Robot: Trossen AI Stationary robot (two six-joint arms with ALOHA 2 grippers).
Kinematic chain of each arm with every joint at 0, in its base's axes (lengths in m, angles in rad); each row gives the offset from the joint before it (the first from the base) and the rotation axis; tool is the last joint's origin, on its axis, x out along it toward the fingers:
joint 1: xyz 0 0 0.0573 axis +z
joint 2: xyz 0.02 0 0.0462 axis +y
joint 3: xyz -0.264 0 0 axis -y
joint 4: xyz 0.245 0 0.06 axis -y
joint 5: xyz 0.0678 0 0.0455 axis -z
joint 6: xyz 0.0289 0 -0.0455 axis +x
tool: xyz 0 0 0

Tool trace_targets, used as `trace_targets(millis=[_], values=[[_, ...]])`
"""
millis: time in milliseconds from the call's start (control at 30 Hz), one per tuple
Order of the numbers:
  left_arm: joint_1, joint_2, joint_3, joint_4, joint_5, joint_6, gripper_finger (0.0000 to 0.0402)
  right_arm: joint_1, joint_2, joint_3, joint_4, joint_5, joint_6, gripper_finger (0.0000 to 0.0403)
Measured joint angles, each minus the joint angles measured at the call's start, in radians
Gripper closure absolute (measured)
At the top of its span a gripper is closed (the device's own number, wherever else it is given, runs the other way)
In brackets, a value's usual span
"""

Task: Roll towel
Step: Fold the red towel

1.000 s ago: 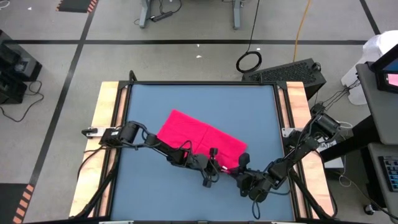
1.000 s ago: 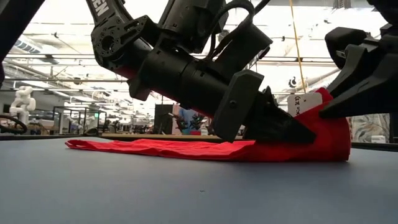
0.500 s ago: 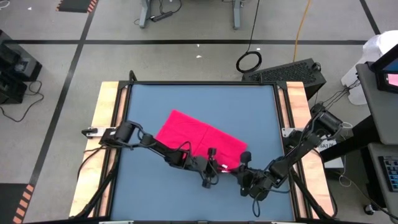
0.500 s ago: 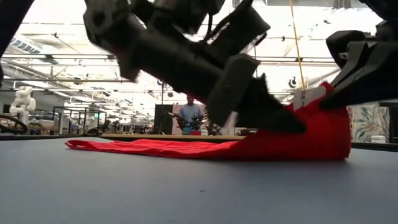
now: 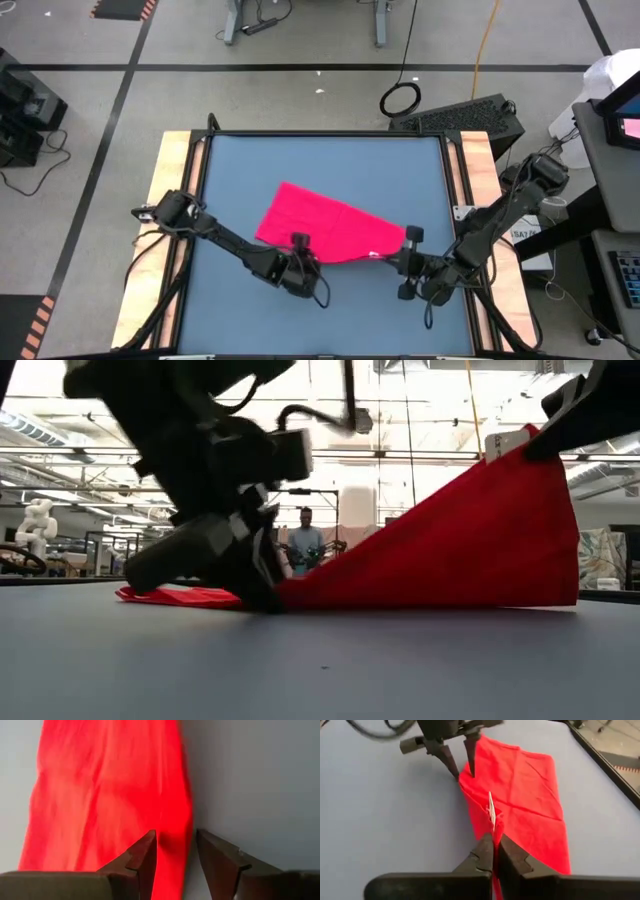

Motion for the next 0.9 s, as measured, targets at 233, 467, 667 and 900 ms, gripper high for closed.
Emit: trace_targets(millis=[233,467,667,900], values=[[-0.025,-0.031,-0.032,-0.296,-0.060,-0.214,0.0256,-0.006,-0.080,0.000,-0.114,-0.010,0.087,0.0403],[-0.036,-0.227,-0.202,-0.349,0.014,-0.195,0.0255,-0.006,-0.118,0.000,-0.161,-0.015,0.112,0.0403],[-0.036,-0.488,-0.402,-0.252,0.029,-0.185,0.0255,-0.007,-0.164,0.000,-0.176,-0.006,0.115,0.0403],[-0.043,-0.594,-0.599,-0.014,0.087,-0.080,0.0255,-0.028,-0.216,0.000,-0.195,-0.003,0.092,0.0402]])
